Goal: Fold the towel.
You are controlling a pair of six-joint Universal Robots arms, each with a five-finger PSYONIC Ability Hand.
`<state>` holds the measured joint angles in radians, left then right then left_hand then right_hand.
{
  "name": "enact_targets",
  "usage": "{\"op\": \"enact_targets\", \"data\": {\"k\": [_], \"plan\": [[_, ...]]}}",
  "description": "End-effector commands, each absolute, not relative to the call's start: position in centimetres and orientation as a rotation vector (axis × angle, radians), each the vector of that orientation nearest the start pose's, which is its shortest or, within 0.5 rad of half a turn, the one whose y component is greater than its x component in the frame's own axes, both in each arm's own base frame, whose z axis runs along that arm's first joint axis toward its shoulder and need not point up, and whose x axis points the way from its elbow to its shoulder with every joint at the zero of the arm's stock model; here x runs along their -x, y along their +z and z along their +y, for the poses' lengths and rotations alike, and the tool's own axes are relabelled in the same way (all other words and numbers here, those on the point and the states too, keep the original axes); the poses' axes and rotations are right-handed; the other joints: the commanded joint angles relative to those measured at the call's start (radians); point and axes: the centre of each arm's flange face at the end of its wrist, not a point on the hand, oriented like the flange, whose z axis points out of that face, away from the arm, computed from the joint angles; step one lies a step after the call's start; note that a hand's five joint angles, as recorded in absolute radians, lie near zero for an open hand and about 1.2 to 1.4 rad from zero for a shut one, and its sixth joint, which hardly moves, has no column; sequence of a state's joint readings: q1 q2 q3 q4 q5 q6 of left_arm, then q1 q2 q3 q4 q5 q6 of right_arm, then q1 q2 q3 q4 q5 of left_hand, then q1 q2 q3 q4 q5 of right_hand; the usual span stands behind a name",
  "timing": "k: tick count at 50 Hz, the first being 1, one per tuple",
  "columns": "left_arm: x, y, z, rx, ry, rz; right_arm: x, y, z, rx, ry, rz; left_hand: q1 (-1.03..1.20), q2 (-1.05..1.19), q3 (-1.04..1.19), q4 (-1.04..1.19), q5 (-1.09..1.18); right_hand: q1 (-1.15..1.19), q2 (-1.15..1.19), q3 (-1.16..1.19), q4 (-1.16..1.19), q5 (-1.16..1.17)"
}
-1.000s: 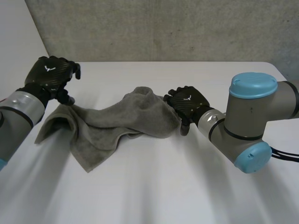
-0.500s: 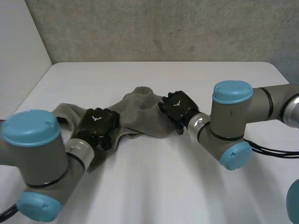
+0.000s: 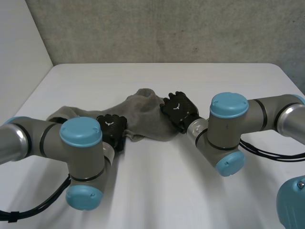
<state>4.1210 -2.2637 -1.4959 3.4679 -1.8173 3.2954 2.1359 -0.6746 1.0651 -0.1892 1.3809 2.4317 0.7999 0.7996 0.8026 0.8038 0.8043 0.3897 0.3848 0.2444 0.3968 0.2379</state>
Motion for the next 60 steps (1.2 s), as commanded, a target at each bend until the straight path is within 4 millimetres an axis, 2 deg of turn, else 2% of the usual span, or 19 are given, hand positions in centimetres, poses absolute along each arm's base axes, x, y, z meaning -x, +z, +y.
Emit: {"op": "enact_targets", "data": {"k": [1,8,15,20,22,26,27,29,30,32,35,37,40,45,49,54,57,59,60], "plan": [[30.9,10.7,-27.0,-0.728,-1.953,2.397,-37.6,10.6,-30.7,1.577,-1.933,1.810,0.009,0.010,0.007,0.005,-0.170,0.048,0.052,0.193,0.040,0.025],[31.0,10.5,-27.1,-0.751,-1.950,2.377,-37.9,10.0,-30.8,1.583,-1.929,1.809,0.153,0.154,0.151,0.149,-0.026,0.162,0.167,0.307,0.155,0.139],[31.0,10.6,-27.2,-0.748,-1.951,2.376,-38.1,10.7,-31.4,1.547,-1.973,1.815,0.595,0.595,0.592,0.591,0.416,1.005,1.010,1.150,0.998,0.982],[30.9,12.1,-27.6,-0.726,-1.995,2.356,-38.0,12.1,-31.8,1.477,-2.007,1.833,0.596,0.597,0.594,0.592,0.417,1.007,1.011,1.152,0.999,0.984],[30.9,13.4,-27.7,-0.713,-2.035,2.337,-37.9,13.5,-31.9,1.419,-2.027,1.828,0.596,0.597,0.594,0.592,0.417,1.007,1.011,1.152,0.999,0.984],[30.8,17.7,-27.9,-0.659,-2.175,2.256,-37.2,19.6,-31.8,1.199,-2.102,1.776,0.596,0.597,0.594,0.592,0.417,1.007,1.011,1.152,0.999,0.984],[30.8,17.7,-27.9,-0.659,-2.176,2.256,-37.2,19.6,-31.7,1.198,-2.102,1.776,0.596,0.597,0.594,0.592,0.417,1.007,1.011,1.152,0.999,0.984],[30.5,20.6,-27.9,-0.622,-2.262,2.200,-36.2,24.1,-31.2,1.096,-2.162,1.716,0.596,0.597,0.594,0.592,0.417,1.007,1.011,1.152,0.999,0.984],[30.5,20.6,-27.9,-0.622,-2.262,2.199,-36.2,24.1,-31.2,1.096,-2.162,1.716,0.596,0.597,0.594,0.592,0.417,1.007,1.011,1.152,0.999,0.984],[30.4,24.0,-27.4,-0.615,-2.370,2.135,-33.9,28.1,-31.3,1.038,-2.242,1.696,0.596,0.597,0.594,0.592,0.417,1.007,1.011,1.152,0.999,0.984],[30.3,26.0,-26.9,-0.617,-2.436,2.094,-32.6,29.9,-31.2,1.016,-2.271,1.701,0.596,0.597,0.594,0.592,0.417,1.007,1.011,1.152,0.999,0.984],[30.1,29.2,-25.9,-0.626,-2.538,2.029,-30.9,33.2,-30.1,0.991,-2.316,1.681,0.596,0.597,0.594,0.592,0.417,1.007,1.011,1.152,0.999,0.984],[29.7,31.5,-25.1,-0.632,-2.602,1.984,-29.5,35.8,-28.8,0.975,-2.341,1.676,0.596,0.597,0.594,0.592,0.417,1.007,1.011,1.152,0.999,0.984],[28.7,34.0,-24.1,-0.615,-2.630,1.950,-27.3,38.4,-27.3,0.950,-2.383,1.692,0.596,0.597,0.594,0.592,0.417,1.007,1.011,1.152,0.999,0.984],[28.0,34.5,-23.9,-0.637,-2.584,1.980,-25.8,39.7,-25.3,0.991,-2.346,1.733,0.596,0.597,0.594,0.592,0.417,1.007,1.011,1.152,0.999,0.984],[27.5,33.8,-24.6,-0.665,-2.522,2.033,-26.1,39.0,-24.3,1.115,-2.254,1.732,0.596,0.597,0.594,0.592,0.417,1.007,1.011,1.152,0.999,0.984],[28.0,32.0,-25.5,-0.730,-2.450,2.102,-26.7,36.7,-24.8,1.217,-2.138,1.788,0.596,0.597,0.594,0.592,0.417,1.007,1.011,1.152,0.999,0.984],[29.0,28.9,-26.9,-0.823,-2.329,2.199,-28.0,33.0,-26.0,1.334,-1.992,1.877,0.596,0.597,0.594,0.592,0.417,1.007,1.011,1.152,0.999,0.984],[29.0,28.8,-26.9,-0.823,-2.329,2.199,-28.0,32.9,-26.0,1.335,-1.991,1.877,0.596,0.597,0.594,0.592,0.417,1.007,1.011,1.152,0.999,0.984]]}}
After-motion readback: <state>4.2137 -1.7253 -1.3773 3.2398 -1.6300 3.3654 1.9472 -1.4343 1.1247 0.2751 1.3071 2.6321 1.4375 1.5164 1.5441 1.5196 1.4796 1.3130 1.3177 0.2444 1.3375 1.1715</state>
